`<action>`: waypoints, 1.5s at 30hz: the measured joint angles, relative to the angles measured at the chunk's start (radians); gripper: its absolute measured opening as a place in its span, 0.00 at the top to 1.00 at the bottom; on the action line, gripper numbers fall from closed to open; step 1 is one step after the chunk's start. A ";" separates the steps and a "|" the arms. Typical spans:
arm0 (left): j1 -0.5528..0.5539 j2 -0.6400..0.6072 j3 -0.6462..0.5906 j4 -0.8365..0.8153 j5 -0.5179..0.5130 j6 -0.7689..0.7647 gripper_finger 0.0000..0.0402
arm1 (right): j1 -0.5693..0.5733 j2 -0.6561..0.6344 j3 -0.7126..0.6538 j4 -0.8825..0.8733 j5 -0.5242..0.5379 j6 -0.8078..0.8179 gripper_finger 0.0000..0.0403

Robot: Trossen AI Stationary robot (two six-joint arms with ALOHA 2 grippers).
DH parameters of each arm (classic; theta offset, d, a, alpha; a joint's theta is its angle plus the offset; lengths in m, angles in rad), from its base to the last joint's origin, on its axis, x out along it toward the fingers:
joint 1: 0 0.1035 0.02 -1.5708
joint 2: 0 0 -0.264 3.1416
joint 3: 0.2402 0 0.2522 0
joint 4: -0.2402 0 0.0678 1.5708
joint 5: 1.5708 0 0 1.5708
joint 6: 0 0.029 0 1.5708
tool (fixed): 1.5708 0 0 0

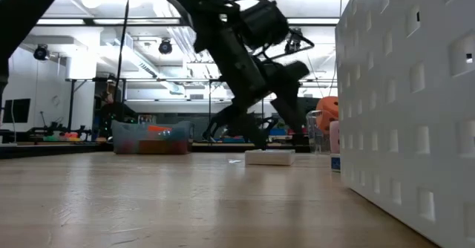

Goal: Pick & Place Toys
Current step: Put the yellow deck of cards into the white bin

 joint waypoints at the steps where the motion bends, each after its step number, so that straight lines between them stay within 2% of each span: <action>1: 0.001 0.011 0.018 -0.016 -0.002 0.001 0.01 | 0.001 -0.001 -0.001 -0.009 -0.001 0.000 0.12; 12: 0.005 0.033 0.057 -0.122 -0.032 -0.028 0.00 | 0.013 0.003 -0.001 -0.029 -0.004 0.010 0.12; 22: 0.010 0.011 0.051 -0.367 -0.115 0.052 0.00 | 0.017 0.006 -0.001 -0.054 -0.004 0.018 0.12; 29: 0.009 -0.049 0.045 -0.422 -0.128 -0.134 0.00 | 0.018 0.005 0.000 -0.059 -0.001 0.039 0.12; 38: -0.037 -0.048 0.016 -0.384 -0.141 -0.348 0.00 | 0.028 0.004 0.000 -0.060 0.000 0.056 0.12; 45: -0.040 -0.050 -0.017 -0.363 -0.213 -0.449 0.00 | 0.063 0.004 0.000 -0.059 0.000 0.056 0.12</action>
